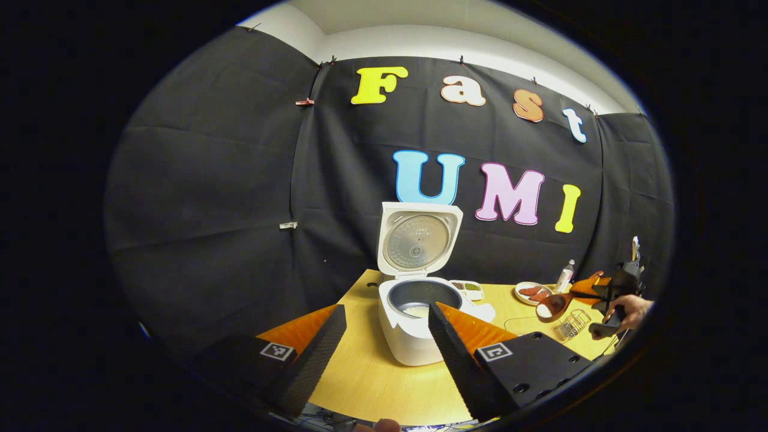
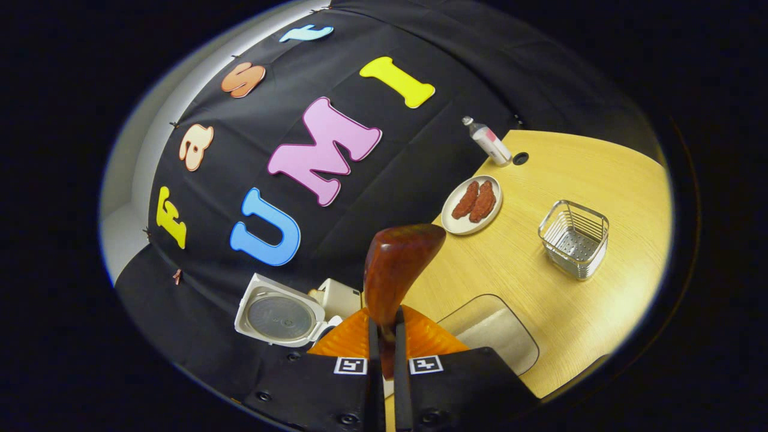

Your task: Close the left gripper, press the button to open the rice cooker; take a wooden spoon from the chopstick holder with the right hand, scoop a spoonful of rice and pour it into the rice cooker, then put the wooden spoon back into the chopstick holder.

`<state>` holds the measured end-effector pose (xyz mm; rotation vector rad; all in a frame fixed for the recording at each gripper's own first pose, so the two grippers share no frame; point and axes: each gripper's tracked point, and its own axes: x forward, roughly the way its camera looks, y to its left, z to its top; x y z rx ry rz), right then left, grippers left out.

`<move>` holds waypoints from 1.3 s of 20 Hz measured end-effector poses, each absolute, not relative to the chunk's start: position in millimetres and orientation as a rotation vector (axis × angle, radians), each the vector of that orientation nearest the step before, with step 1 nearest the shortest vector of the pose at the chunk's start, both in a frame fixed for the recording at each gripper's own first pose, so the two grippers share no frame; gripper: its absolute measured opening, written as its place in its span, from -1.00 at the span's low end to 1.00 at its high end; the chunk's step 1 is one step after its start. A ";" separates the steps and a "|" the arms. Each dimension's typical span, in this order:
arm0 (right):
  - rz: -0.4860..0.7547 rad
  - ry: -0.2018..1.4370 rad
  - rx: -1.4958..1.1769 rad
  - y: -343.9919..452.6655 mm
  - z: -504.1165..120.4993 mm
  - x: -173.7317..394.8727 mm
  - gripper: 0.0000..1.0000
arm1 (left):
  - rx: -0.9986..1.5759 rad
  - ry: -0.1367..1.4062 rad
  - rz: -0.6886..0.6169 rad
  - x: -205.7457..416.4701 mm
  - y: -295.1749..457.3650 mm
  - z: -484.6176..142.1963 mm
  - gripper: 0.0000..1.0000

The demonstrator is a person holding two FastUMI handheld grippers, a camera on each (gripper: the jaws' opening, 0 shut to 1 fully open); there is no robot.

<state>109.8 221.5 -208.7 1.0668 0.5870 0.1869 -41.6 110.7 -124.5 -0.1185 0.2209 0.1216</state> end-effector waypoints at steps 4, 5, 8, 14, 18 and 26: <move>0.232 0.570 1.080 249.3 -158.2 124.9 -0.78 | -0.131 0.228 0.118 -39.0 114.8 -130.0 0.90; 0.249 0.560 1.089 258.1 -145.0 125.3 -0.78 | -0.132 0.235 0.118 -39.1 117.0 -134.4 0.90; 0.297 0.555 1.144 297.8 -117.7 138.9 -0.79 | -0.143 0.252 0.119 -40.2 122.5 -140.1 0.90; 0.375 0.576 1.143 386.5 -99.1 152.4 -0.79 | -0.138 0.264 0.150 -43.1 141.4 -147.4 0.90; 0.424 0.588 1.083 438.3 -97.8 155.6 -0.79 | -0.143 0.270 0.180 -46.3 156.4 -151.5 0.90; 0.483 0.544 0.819 494.3 -110.5 168.2 -0.79 | -0.193 0.289 0.242 -53.4 173.3 -167.9 0.90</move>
